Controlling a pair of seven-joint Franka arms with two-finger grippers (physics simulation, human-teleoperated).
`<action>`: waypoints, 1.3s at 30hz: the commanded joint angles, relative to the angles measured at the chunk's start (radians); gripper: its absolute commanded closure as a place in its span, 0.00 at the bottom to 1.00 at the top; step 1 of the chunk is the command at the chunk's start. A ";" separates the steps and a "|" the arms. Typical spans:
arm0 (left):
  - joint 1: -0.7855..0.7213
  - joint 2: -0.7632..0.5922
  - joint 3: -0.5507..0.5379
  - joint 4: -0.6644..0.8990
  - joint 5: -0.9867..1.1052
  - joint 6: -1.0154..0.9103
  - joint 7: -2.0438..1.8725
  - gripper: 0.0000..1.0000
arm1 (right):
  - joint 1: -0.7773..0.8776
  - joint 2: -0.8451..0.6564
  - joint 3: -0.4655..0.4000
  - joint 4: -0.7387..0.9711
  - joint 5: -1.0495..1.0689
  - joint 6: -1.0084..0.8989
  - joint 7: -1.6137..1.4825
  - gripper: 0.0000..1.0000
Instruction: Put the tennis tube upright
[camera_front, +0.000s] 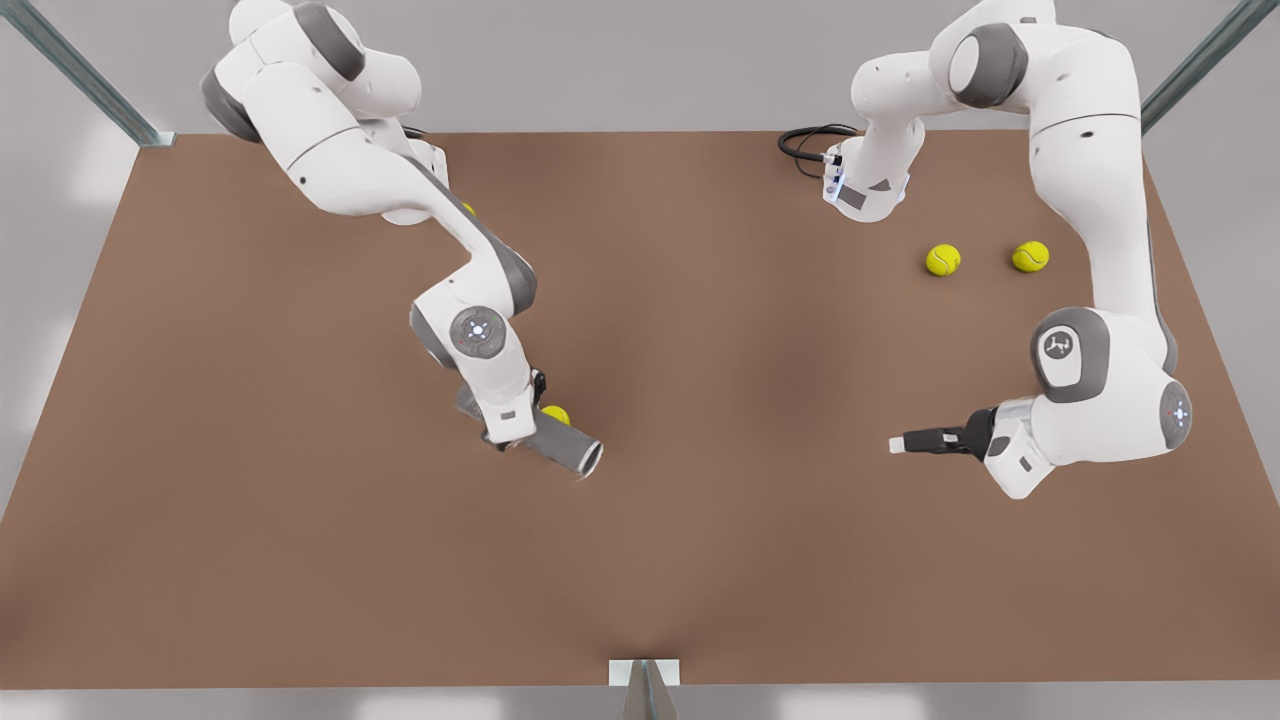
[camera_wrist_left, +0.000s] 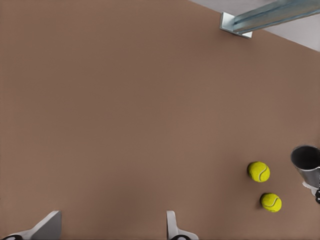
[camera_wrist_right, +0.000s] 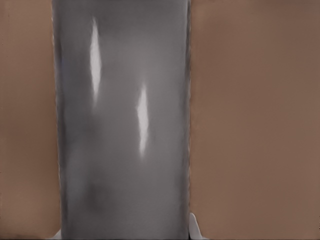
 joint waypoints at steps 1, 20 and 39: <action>0.000 -0.002 0.000 0.000 -0.002 0.000 0.000 0.01 | 0.005 0.005 0.000 0.010 -0.001 -0.001 -0.039 0.25; 0.006 0.003 -0.002 0.000 -0.010 -0.026 0.000 0.01 | 0.495 0.376 -0.233 0.485 -0.086 0.034 -0.237 0.25; 0.023 0.018 -0.075 -0.034 -0.271 -0.069 -0.031 0.00 | 0.492 0.249 -0.295 0.434 0.056 0.017 -0.186 0.00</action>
